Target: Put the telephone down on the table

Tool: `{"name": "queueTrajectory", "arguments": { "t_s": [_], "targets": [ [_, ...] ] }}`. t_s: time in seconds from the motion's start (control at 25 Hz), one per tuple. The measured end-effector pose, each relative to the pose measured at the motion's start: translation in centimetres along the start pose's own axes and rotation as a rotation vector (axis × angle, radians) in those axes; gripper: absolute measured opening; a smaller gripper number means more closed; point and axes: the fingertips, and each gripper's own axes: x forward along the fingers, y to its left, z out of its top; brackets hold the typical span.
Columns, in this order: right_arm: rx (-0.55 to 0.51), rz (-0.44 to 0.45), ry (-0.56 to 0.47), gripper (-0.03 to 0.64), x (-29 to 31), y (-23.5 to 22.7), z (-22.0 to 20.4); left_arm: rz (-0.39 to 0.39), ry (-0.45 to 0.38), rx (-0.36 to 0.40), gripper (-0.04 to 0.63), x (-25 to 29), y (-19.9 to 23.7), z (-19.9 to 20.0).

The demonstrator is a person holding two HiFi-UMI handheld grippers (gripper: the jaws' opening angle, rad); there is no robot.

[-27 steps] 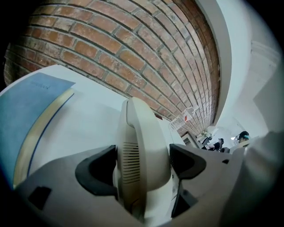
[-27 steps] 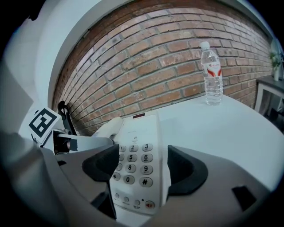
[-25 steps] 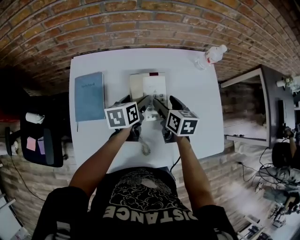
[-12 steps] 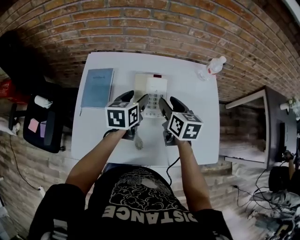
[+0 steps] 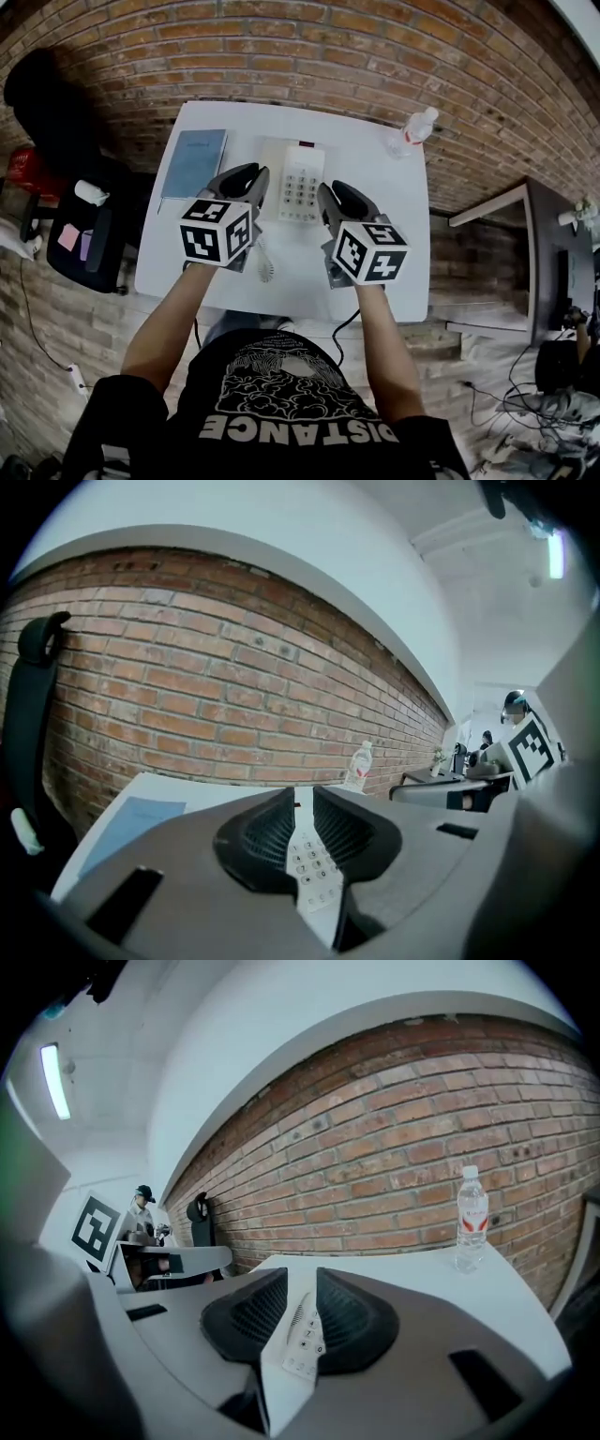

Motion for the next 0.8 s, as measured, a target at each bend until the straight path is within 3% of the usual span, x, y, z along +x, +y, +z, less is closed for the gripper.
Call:
{"name": "queueTrajectory", "arguments": {
  "t_s": [0.12, 0.36, 0.8],
  "targets": [
    [-0.025, 0.026, -0.022, 0.004, -1.5, 0.4, 0.7, -0.030, -0.025, 0.032, 0.017, -1.0, -0.9, 0.6],
    [-0.072, 0.086, -0.040, 0.002, -3.1, 1.5, 1.4, -0.023, -0.059, 0.040, 0.007, -2.5, -1.2, 1.4],
    [-0.067, 0.094, -0.048, 0.002, -3.6, 1.7, 1.3, 0.001, -0.061, 0.022, 0.006, -3.5, -0.9, 1.0]
  ]
}}
